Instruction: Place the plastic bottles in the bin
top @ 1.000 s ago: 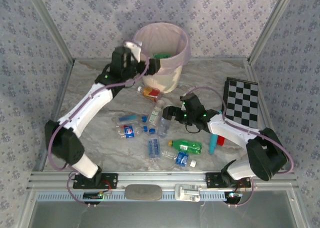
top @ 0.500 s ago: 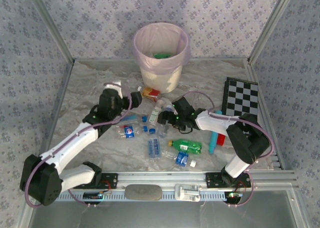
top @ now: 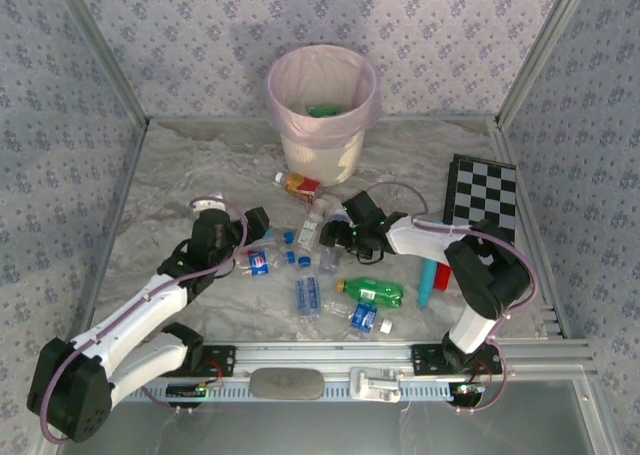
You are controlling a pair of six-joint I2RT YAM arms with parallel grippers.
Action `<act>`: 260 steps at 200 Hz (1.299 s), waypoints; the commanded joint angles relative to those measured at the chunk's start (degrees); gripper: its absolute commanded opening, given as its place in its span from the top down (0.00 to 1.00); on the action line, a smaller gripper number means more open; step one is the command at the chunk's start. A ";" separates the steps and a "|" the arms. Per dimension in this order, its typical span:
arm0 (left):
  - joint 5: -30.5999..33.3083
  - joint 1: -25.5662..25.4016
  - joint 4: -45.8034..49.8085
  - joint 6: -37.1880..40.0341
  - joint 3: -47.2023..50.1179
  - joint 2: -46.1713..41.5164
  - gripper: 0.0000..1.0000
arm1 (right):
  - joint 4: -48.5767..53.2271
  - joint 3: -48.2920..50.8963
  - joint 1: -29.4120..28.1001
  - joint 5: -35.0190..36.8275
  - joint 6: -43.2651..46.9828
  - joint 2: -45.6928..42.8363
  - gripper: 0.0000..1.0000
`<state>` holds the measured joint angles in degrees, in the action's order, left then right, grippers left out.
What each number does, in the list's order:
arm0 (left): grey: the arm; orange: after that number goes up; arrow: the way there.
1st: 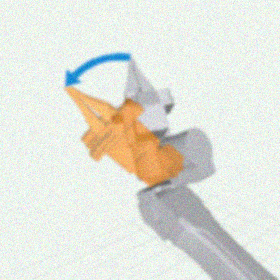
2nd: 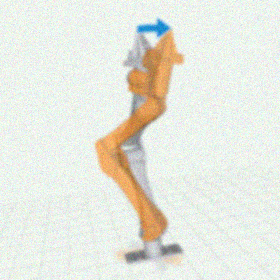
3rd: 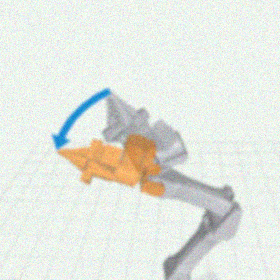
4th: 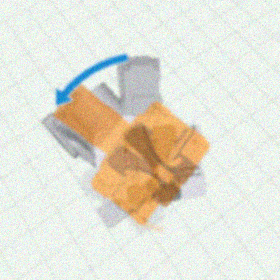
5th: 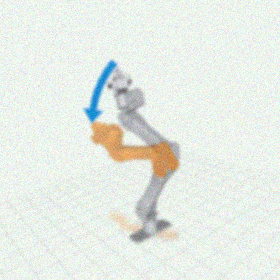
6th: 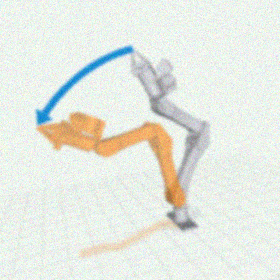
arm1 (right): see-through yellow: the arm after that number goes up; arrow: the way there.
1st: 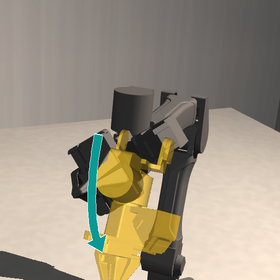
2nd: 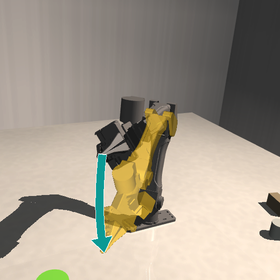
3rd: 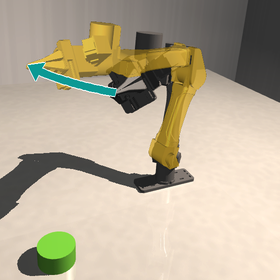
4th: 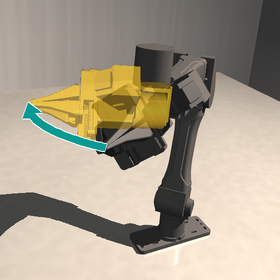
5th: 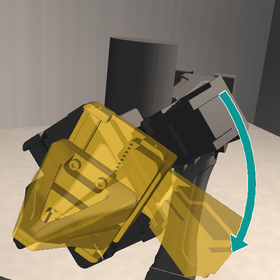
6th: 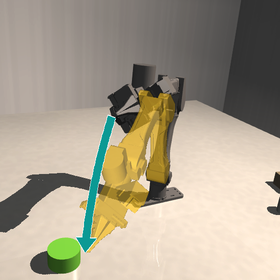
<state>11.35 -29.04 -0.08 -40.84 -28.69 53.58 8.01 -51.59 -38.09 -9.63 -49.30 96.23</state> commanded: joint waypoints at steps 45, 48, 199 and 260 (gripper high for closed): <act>-3.51 -1.21 -6.24 -3.55 2.50 1.62 0.00 | 1.94 0.98 1.92 3.62 0.53 0.29 0.22; -3.78 -1.30 -6.25 -3.55 2.45 1.80 0.00 | 1.88 1.01 2.00 3.64 0.61 0.35 0.22; -2.05 -3.79 -3.53 -5.13 -0.05 6.84 0.00 | -3.82 4.65 5.36 -0.73 1.64 -1.84 0.52; 4.79 -3.64 -0.29 -9.06 1.69 4.19 0.00 | -5.62 5.14 15.80 -5.93 2.50 -13.76 0.56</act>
<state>12.78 -32.38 -1.28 -47.77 -26.46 59.64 3.11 -45.89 -26.41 -12.95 -48.40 87.99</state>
